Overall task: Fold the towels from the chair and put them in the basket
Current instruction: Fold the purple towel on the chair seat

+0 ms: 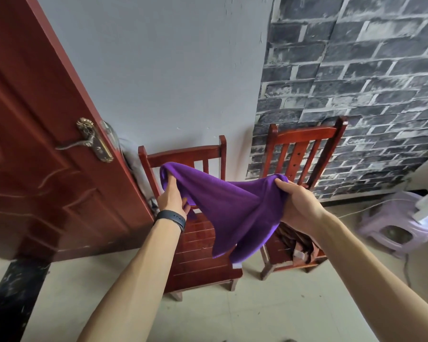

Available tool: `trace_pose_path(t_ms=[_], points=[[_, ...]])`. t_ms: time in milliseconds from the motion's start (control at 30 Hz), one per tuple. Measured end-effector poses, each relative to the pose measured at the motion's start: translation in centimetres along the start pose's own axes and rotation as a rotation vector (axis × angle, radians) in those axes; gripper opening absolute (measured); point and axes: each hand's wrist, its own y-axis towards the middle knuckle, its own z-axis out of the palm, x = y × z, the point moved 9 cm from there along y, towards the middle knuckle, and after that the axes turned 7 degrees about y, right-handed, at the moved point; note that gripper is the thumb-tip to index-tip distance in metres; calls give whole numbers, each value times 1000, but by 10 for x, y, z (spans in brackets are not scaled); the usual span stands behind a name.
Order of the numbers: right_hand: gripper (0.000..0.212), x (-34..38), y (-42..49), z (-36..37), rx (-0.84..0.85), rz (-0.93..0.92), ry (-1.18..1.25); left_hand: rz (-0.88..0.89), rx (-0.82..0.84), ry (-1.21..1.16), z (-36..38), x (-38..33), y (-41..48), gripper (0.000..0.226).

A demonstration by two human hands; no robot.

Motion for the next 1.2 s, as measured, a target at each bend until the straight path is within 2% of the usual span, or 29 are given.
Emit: trace_pose_path(t_ms=[133,233,333,400,467,633,733,833,900,1000,1033,1133,1200], points=[[40,1,-4,0,3,-5,2,14,-60,-58,0,-6,-5,49],[38,6,-9,2,9,-22,-1,-37,71,-111,17,-3,-13,46],[39,10,-12,-1,-3,-35,-15,21,177,-104,32,-6,-23,55],[39,10,-13,-6,-14,-31,-22,72,223,-30,39,-10,-27,61],[39,9,-13,-12,-31,-28,-16,50,236,93,42,-9,-27,73],[40,9,-11,-32,-139,-60,-14,-1,283,597,33,7,-37,86],[32,5,-9,-41,-163,-68,-48,-60,223,672,10,16,-29,79],[28,-1,-5,-54,-260,-72,-174,-124,239,598,-4,17,-23,55],[33,-3,2,-66,-356,-81,-413,-52,281,625,-7,6,-21,50],[41,9,12,-78,-479,-173,-929,71,351,604,-10,-17,-18,49],[39,12,12,-81,-509,-185,-996,65,422,599,-10,-19,-18,47],[36,19,15,-90,-555,-205,-984,7,679,707,-14,-17,-29,37],[34,18,19,-86,-526,-206,-848,16,719,851,-22,-14,-30,36]])
